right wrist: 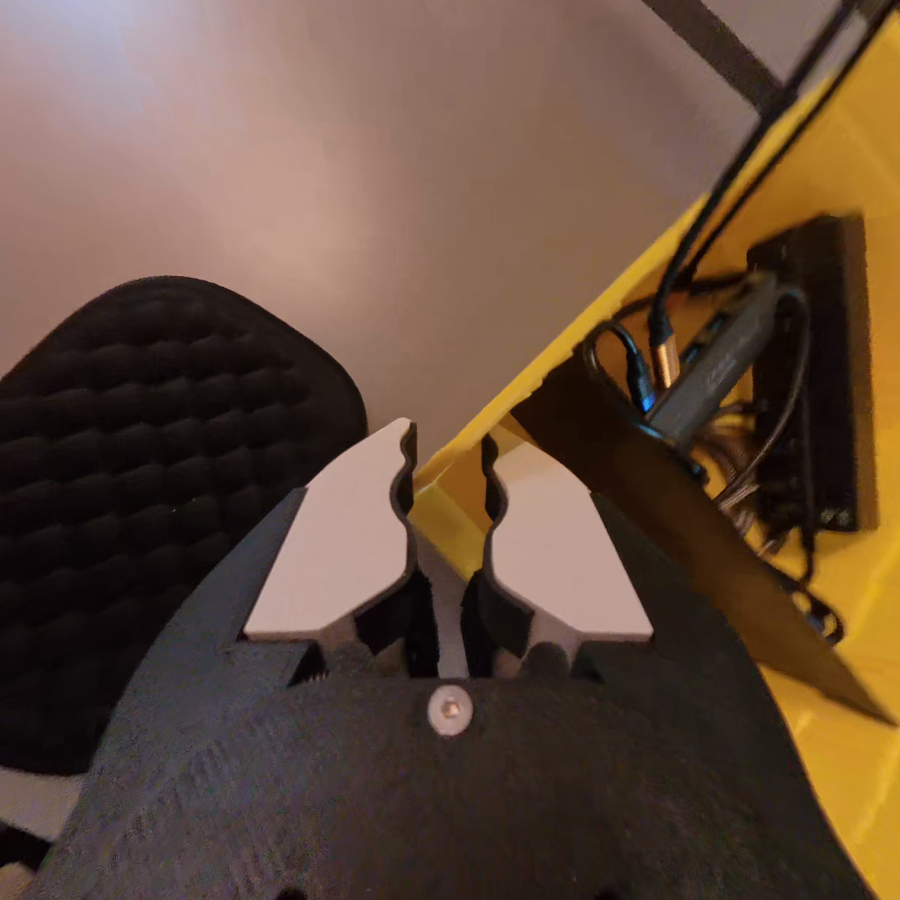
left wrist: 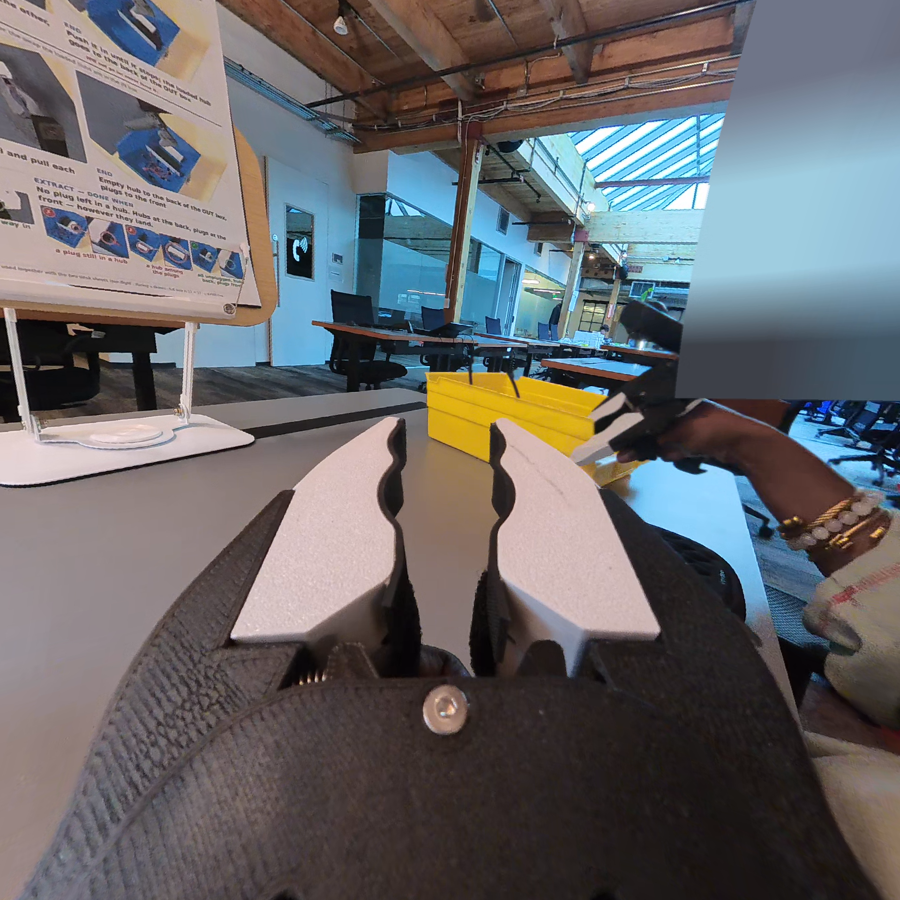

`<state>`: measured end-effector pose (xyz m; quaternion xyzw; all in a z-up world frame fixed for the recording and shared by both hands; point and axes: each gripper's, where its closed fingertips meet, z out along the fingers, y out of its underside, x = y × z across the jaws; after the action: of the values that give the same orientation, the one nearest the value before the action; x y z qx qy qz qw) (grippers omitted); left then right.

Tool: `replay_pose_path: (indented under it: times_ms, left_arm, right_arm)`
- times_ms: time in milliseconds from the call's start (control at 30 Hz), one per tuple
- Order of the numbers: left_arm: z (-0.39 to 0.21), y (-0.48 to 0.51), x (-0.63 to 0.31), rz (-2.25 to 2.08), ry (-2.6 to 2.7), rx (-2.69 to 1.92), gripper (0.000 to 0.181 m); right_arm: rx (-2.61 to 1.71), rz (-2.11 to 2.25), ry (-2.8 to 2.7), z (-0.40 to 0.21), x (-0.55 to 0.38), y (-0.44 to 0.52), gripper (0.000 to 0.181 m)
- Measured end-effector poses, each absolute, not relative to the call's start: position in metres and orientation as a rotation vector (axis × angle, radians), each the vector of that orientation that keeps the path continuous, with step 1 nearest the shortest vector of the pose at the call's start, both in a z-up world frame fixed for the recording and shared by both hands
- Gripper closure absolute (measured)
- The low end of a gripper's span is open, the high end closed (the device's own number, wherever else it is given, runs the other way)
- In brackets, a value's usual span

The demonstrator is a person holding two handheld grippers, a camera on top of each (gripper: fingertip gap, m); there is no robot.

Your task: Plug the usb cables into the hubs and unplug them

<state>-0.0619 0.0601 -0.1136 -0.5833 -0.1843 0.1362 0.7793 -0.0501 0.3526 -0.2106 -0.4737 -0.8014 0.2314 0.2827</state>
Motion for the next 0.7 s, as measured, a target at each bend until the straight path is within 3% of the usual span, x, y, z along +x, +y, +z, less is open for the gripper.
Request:
replay_pose_path:
  times_ms: [400, 700]
  left_arm:
    - [-0.114, 0.065, -0.055, 0.341, -0.348, -1.297, 0.148]
    - [-0.094, 0.048, -0.048, 0.468, -0.254, -1.326, 0.148]
  right_arm:
    - [-1.075, 0.563, -2.197, -0.211, -0.099, 0.288, 0.152]
    - [-0.891, 0.657, -2.315, -0.210, -0.113, 0.187, 0.153]
